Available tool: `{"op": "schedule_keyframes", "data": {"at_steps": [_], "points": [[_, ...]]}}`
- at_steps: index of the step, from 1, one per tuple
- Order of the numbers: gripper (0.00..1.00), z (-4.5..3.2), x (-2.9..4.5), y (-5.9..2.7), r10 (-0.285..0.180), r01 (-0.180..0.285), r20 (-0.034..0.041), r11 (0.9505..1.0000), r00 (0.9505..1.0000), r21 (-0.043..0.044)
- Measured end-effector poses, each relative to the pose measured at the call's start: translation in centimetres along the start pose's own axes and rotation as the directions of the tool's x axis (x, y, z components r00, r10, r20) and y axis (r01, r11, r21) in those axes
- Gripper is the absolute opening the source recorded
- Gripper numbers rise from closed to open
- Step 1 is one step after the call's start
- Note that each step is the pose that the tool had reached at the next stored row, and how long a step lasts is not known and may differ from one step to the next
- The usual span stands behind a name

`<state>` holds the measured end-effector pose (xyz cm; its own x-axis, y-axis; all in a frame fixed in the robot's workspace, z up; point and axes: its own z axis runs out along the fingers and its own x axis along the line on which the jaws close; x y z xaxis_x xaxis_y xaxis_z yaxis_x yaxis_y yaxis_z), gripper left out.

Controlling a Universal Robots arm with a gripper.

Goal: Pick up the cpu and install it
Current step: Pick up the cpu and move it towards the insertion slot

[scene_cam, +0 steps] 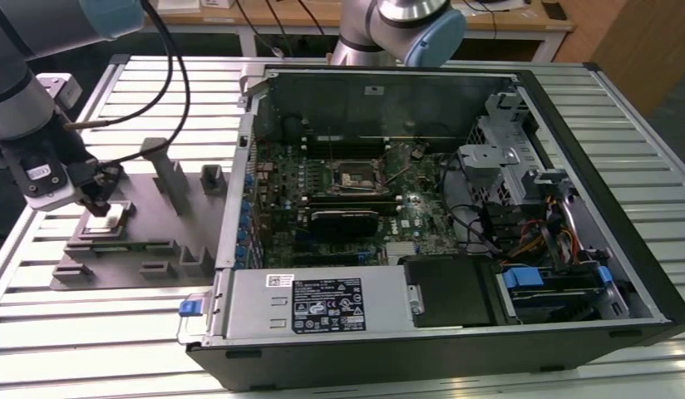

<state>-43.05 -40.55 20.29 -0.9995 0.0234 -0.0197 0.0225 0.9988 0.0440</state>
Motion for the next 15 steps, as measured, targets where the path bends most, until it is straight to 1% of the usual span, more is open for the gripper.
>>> {"op": "schedule_keyframes", "data": {"at_steps": [9, 15], "points": [[0.11, 0.73, 0.16, -0.03, -0.008, 0.008, -0.002, 1.0, 1.0, -0.0002], [0.11, 0.75, 0.18, -0.04, -0.008, 0.008, -0.0022, 1.0, 1.0, -0.0001]]}}
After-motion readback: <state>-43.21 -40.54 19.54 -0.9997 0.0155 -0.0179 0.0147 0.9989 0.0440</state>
